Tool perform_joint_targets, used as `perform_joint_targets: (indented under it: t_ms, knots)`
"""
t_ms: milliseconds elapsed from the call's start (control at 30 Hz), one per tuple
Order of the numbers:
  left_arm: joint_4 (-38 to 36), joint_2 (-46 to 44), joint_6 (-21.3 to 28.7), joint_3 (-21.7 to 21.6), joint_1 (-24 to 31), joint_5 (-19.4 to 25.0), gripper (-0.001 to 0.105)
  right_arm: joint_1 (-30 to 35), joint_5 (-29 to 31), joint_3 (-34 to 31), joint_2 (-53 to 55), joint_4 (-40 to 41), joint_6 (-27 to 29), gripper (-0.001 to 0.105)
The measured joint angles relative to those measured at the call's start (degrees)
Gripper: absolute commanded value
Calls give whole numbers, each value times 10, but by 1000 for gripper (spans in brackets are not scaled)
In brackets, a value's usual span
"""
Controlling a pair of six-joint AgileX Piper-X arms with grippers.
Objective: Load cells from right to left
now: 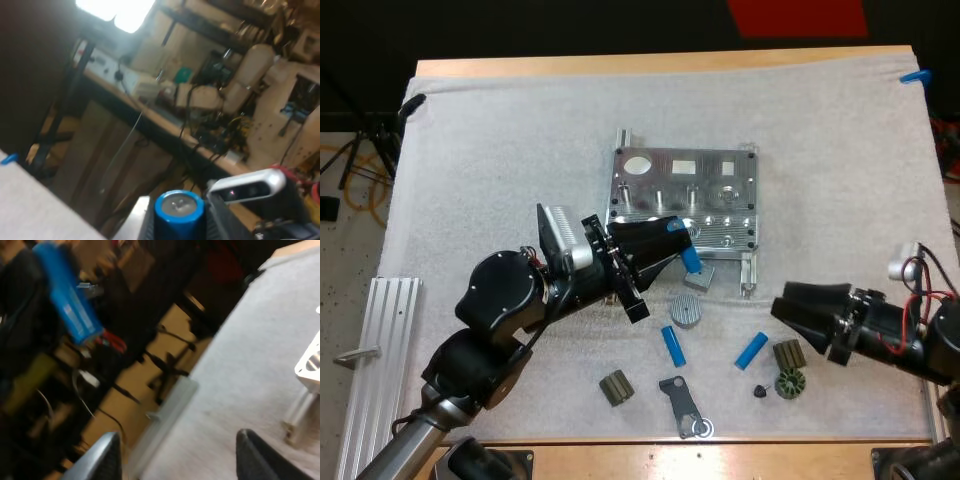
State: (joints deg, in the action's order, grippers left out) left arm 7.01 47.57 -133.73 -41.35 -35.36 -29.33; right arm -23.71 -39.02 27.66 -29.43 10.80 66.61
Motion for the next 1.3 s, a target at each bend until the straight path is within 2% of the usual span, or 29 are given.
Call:
perform_joint_targets:
  t_ms: [133, 267, 400, 567, 733, 933, 1300]
  knots:
    - [31, 0, -6, 0, 0, -3, 15, 0, 20, -28, -15, -120, -79, 51]
    - [61, 0, -6, 0, 0, -5, 15, -17, 55, -47, -27, -219, -116, 51]
    - [73, 0, -6, 0, 0, -5, 15, -66, 96, -63, -53, -310, -149, 51]
    - [83, 0, -6, 0, 0, -5, 15, -146, 171, -64, -99, -387, -152, 51]
    - [128, 0, -9, 0, 0, -5, 15, -213, 239, -64, -153, -491, -152, 51]
    - [134, 0, -11, 0, 0, -2, 15, -248, 275, -64, -201, -607, -153, 51]
    - [164, 0, -37, 0, 0, 4, 15, -269, 317, -64, -269, -722, -153, 51]
